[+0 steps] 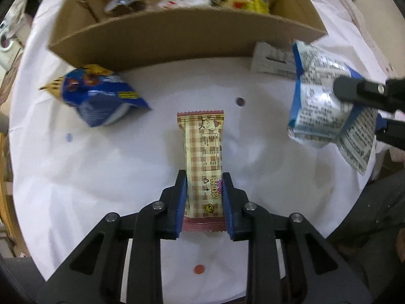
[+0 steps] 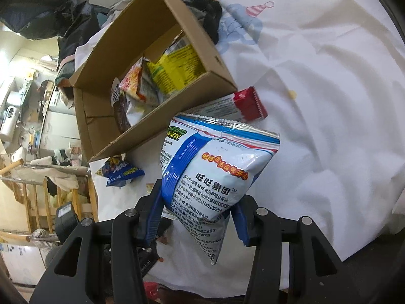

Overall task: Organize snacks
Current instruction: 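Grasp the checkered wafer bar with the left tool while the right tool holds its bag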

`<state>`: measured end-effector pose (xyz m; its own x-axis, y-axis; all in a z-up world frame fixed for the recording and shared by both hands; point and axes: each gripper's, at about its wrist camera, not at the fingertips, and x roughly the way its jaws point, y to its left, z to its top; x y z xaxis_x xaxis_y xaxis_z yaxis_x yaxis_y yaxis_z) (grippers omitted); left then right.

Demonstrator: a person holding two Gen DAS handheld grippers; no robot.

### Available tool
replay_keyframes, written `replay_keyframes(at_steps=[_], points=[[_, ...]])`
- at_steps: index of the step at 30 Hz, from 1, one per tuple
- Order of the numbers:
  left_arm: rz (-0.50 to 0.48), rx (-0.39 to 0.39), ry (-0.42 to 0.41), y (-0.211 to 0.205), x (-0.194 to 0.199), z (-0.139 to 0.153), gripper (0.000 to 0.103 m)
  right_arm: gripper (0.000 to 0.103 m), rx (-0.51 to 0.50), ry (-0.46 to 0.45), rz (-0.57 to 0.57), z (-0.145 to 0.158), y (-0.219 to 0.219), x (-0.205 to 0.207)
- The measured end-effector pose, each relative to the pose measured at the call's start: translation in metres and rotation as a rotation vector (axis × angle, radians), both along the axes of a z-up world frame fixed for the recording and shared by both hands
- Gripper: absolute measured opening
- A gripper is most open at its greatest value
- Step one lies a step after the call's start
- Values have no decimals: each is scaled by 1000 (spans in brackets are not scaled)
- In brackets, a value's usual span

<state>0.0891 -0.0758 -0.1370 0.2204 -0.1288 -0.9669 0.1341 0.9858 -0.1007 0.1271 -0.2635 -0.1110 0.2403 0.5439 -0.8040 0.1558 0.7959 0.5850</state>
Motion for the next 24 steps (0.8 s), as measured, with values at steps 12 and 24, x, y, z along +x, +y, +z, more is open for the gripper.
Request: replay_keyframes(at_steps=[12,24], points=[[96,93,-82,28,-14,30,22,51,43,-21,115,10,29,-5],[211,79,-176,75,-10,89,22,51,108,-169,210,49,43,-13]])
